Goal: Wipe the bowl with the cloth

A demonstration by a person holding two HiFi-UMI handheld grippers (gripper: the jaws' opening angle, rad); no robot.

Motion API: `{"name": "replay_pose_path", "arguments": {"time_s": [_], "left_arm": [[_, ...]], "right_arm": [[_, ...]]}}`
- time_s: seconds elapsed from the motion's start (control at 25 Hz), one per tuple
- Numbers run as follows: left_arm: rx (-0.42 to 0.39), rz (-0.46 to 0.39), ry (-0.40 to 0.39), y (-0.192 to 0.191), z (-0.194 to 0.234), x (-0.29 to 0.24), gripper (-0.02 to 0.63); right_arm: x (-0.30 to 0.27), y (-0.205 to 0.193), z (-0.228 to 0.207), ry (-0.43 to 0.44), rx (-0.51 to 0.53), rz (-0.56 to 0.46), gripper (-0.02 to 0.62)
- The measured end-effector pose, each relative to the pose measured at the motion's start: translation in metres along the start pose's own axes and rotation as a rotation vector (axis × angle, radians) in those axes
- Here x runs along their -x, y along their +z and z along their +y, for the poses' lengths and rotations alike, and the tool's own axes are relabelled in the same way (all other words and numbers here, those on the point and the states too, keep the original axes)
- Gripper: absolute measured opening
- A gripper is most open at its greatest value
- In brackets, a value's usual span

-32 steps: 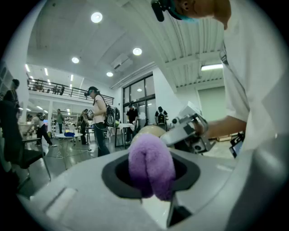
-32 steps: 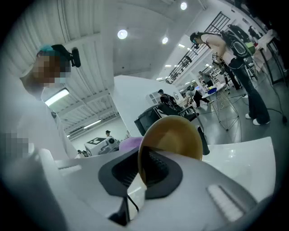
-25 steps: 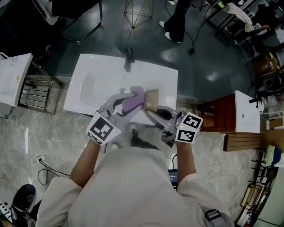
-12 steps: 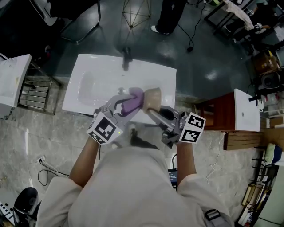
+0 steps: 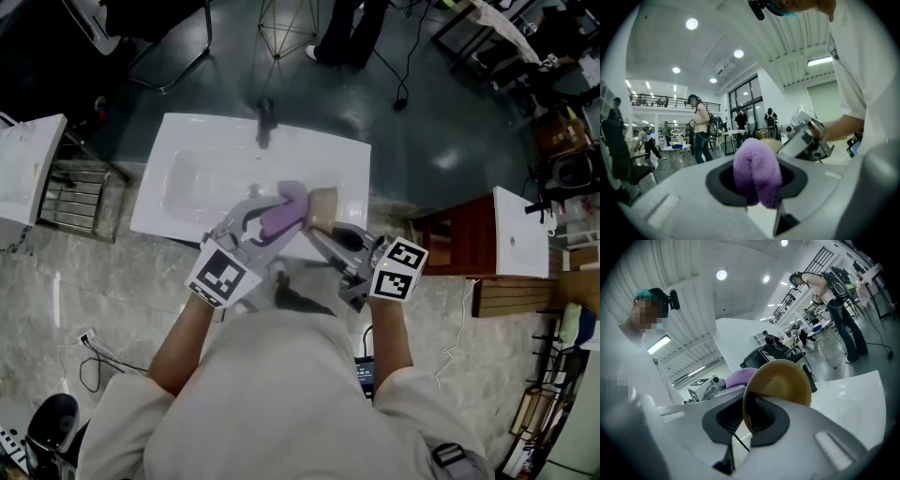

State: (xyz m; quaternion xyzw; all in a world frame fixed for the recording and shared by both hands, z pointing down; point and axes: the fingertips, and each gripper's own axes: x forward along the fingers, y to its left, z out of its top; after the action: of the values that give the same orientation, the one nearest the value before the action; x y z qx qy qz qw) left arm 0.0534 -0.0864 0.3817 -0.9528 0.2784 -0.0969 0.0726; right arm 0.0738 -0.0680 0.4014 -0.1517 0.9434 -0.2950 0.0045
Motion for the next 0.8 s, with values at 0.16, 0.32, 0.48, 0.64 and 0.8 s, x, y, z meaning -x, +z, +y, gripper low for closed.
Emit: {"name": "replay_pose_path", "arguments": {"time_s": [0.16, 0.32, 0.48, 0.64, 0.8], "left_arm": [[0.015, -0.008, 0.021, -0.002, 0.006, -0.002, 0.12], [0.017, 0.018, -0.024, -0.007, -0.002, -0.006, 0.12], [0.019, 0.045, -0.064, -0.011, -0.013, -0.005, 0.119], [0.039, 0.023, -0.086, -0.006, -0.019, -0.003, 0.12], [0.067, -0.024, -0.057, 0.002, -0.013, 0.005, 0.119]], "right_arm": [[0.006, 0.002, 0.021, 0.113, -0.002, -0.012, 0.016], [0.018, 0.015, 0.03, 0.164, -0.036, -0.096, 0.018], [0.02, 0.019, 0.024, 0.128, -0.057, -0.139, 0.018], [0.016, 0.015, 0.009, 0.043, -0.041, -0.13, 0.012], [0.01, 0.011, 0.0, -0.045, 0.0, -0.103, 0.012]]}}
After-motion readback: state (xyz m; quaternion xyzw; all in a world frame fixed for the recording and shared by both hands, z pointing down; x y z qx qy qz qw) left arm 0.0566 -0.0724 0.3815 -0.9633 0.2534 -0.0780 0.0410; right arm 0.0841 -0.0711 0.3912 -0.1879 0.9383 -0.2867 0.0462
